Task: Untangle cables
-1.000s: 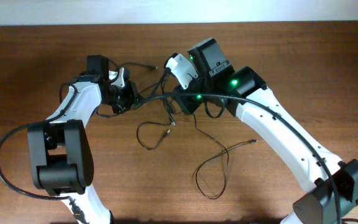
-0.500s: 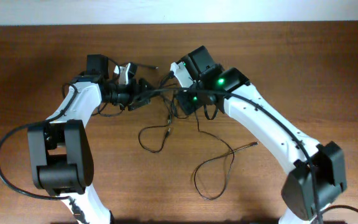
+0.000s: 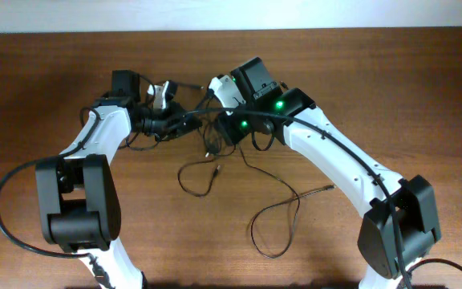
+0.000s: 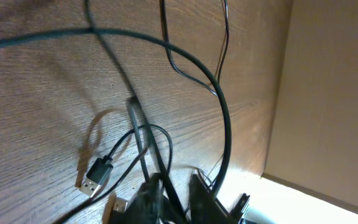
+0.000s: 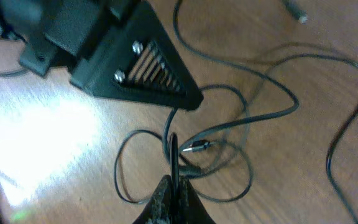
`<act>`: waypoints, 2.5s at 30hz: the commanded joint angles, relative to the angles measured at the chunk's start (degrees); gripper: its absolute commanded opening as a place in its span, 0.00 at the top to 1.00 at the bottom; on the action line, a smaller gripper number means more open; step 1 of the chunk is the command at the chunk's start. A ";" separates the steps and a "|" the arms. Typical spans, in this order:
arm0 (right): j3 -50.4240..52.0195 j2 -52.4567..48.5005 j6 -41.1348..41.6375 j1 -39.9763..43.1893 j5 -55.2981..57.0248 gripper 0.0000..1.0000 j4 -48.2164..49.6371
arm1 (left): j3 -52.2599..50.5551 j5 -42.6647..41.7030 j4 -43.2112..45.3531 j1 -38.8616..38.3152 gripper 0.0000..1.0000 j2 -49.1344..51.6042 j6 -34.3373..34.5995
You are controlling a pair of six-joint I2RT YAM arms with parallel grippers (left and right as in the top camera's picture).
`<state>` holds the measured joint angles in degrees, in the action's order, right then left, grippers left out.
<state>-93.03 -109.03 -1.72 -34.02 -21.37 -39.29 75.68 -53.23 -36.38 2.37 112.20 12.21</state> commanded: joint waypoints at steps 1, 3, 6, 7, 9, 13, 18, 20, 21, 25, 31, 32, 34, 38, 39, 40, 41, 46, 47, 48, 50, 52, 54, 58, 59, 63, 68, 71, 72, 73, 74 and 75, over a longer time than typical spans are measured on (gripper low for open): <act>0.37 -0.37 0.33 0.00 -0.15 0.96 2.95 | -0.26 -0.76 0.39 0.28 1.00 0.63 -0.61; 0.37 -0.37 2.97 0.02 4.68 0.96 4.59 | -0.26 -0.76 0.37 0.28 1.00 0.63 -0.61; 0.35 -0.31 4.76 0.46 6.43 0.96 8.55 | -0.26 0.50 0.37 0.28 1.00 0.63 -0.57; 0.35 -0.22 6.16 1.01 6.12 0.96 9.99 | -0.26 0.50 0.37 0.28 1.00 0.63 -0.57; 0.35 -0.17 9.03 2.43 4.11 0.96 12.20 | -0.26 0.52 0.37 0.28 1.00 0.63 -0.57; 0.35 0.42 10.27 7.34 -10.16 0.96 12.39 | -0.26 4.92 0.26 0.28 1.00 0.63 0.98; 0.35 11.08 4.90 8.70 -13.99 0.96 9.68 | -0.26 8.33 -0.09 0.28 1.00 0.63 2.97; 0.35 15.34 1.88 9.05 -13.97 0.96 6.54 | -0.26 8.90 -0.13 0.28 1.00 0.63 2.97; 0.35 17.64 1.16 9.38 -13.99 0.96 5.44 | -0.26 11.19 -0.59 0.28 1.00 0.63 4.28; 0.35 22.49 0.42 9.79 -13.62 0.96 3.43 | -0.26 14.08 -1.38 0.28 0.98 0.63 6.64; 0.35 22.21 0.42 9.79 6.34 0.96 -10.86 | -0.26 14.10 -1.40 0.28 0.96 0.63 6.64; 0.37 22.16 0.42 9.79 8.02 0.96 -13.14 | -0.26 14.10 -1.40 0.28 0.95 0.63 6.64; 0.37 21.49 0.44 9.79 11.15 0.96 -19.82 | -0.26 14.12 -1.38 0.28 0.93 0.63 6.64; 0.37 17.33 0.48 9.73 15.39 0.96 -31.61 | -0.26 14.12 -1.40 0.28 0.92 0.63 6.62; 0.37 16.50 0.48 9.64 15.39 0.96 -33.18 | -0.26 14.12 -1.40 0.28 0.91 0.63 6.62; 0.37 15.47 0.52 9.62 15.41 0.96 -34.95 | -0.26 14.14 -1.40 0.26 0.91 0.63 6.62; 0.39 14.40 0.68 9.62 15.39 0.96 -36.59 | -0.26 14.14 -1.38 0.28 0.90 0.63 6.62; 2.14 9.40 0.59 9.62 8.13 0.96 -39.17 | -0.26 14.32 -1.40 0.28 0.89 0.63 6.62; 3.58 8.48 0.59 9.55 6.78 0.96 -39.10 | -0.26 14.32 -1.40 0.28 0.89 0.63 6.62; 4.98 8.02 0.61 9.42 6.08 0.96 -38.93 | -0.26 14.32 -1.40 0.28 0.89 0.63 6.62; 7.76 7.87 0.61 8.74 5.22 0.96 -37.66 | -0.26 14.32 -1.38 0.28 0.89 0.63 6.62; 11.80 7.80 0.61 6.88 3.23 0.94 -34.01 | -0.26 14.32 -1.38 0.28 0.88 0.63 6.62; 14.75 7.76 0.63 4.92 1.68 0.78 -30.21 | -0.26 14.32 -1.38 0.28 0.88 0.63 6.62; 18.60 7.72 0.68 0.00 -3.61 0.51 -21.79 | -0.26 14.32 -1.38 0.28 0.87 0.63 6.62; 19.50 7.72 2.29 -1.29 -3.63 0.39 -19.52 | -0.26 14.32 -1.38 0.28 0.86 0.63 6.62; 23.78 7.61 14.23 -6.01 1.16 0.35 -11.45 | -0.26 14.32 -1.38 0.28 0.85 0.63 6.62; 25.31 7.58 20.24 -13.90 14.56 0.35 -9.86 | -0.26 14.32 -1.38 0.28 0.84 0.63 6.62; 25.31 7.28 26.93 -18.67 22.88 0.35 -9.22 | -0.26 14.32 -1.38 0.28 0.84 0.63 6.62; 25.31 7.21 29.35 -20.09 24.96 0.37 -8.83 | -0.26 14.32 -1.36 0.28 0.84 0.63 6.62; 25.31 6.95 31.34 -21.51 26.23 0.39 -7.98 | -0.26 14.58 -1.38 0.28 0.84 0.63 6.64; 25.31 6.29 32.98 -22.47 26.69 0.40 -7.08 | -0.26 14.97 -1.38 0.28 0.84 0.63 6.64; 25.31 5.22 34.49 -23.15 26.82 0.42 -6.16 | -0.26 14.97 -1.38 0.28 0.84 0.63 6.64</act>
<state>-67.99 -101.62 26.72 -55.33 1.17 -46.83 75.61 -38.94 -37.87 2.37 112.20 18.28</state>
